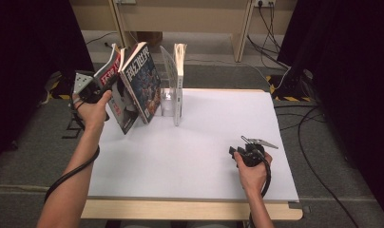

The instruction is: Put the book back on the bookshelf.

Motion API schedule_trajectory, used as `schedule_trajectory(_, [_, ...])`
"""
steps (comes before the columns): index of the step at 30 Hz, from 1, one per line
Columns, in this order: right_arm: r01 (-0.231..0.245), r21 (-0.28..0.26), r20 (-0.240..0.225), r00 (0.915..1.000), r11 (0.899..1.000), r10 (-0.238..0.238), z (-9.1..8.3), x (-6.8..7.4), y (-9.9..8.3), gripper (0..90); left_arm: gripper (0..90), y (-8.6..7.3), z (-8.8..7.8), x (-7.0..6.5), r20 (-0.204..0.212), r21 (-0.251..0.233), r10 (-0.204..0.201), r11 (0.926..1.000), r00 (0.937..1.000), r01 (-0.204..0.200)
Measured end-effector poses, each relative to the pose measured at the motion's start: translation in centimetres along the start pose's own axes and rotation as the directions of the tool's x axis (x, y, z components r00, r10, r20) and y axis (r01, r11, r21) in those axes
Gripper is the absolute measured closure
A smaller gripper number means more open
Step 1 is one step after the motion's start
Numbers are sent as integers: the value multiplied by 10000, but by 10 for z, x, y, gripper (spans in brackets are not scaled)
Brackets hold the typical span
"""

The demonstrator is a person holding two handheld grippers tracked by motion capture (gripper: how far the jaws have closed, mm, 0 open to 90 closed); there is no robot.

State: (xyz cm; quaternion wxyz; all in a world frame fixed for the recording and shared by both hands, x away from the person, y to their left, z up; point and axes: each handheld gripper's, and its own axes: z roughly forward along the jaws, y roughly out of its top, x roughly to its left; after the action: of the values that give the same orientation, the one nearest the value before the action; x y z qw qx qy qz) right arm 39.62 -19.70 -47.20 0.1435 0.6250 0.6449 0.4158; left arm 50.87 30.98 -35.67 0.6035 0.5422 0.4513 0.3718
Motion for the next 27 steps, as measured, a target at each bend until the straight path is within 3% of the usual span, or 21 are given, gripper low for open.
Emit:
schedule_trajectory(6, [175,-103,19,9998,9998,-175,-1,0,2,603,862,-2,5,5,-107,48,-84,10000,9999,85])
schedule_trajectory(15, [74,-73,-7,10000,9999,-74,-1,0,1,604,862,3,18,8,-281,14,-65,10000,9996,65])
schedule_trajectory(20, [34,-34,-17,10000,10000,-34,0,0,0,604,862,2,21,7,-259,-119,-7,9999,9997,4])
schedule_trajectory(21, [202,-58,35,9998,9998,-202,0,-1,0,604,862,2,21,7,-271,-148,-29,9999,9996,25])
schedule_trajectory(23, [16,-11,-20,10000,10000,-16,0,0,0,604,861,-1,20,7,-285,-230,-86,9997,9996,79])
schedule_trajectory(27, [190,-50,23,9998,9998,-190,0,0,0,603,856,-6,16,9,-66,-82,-241,9997,9997,240])
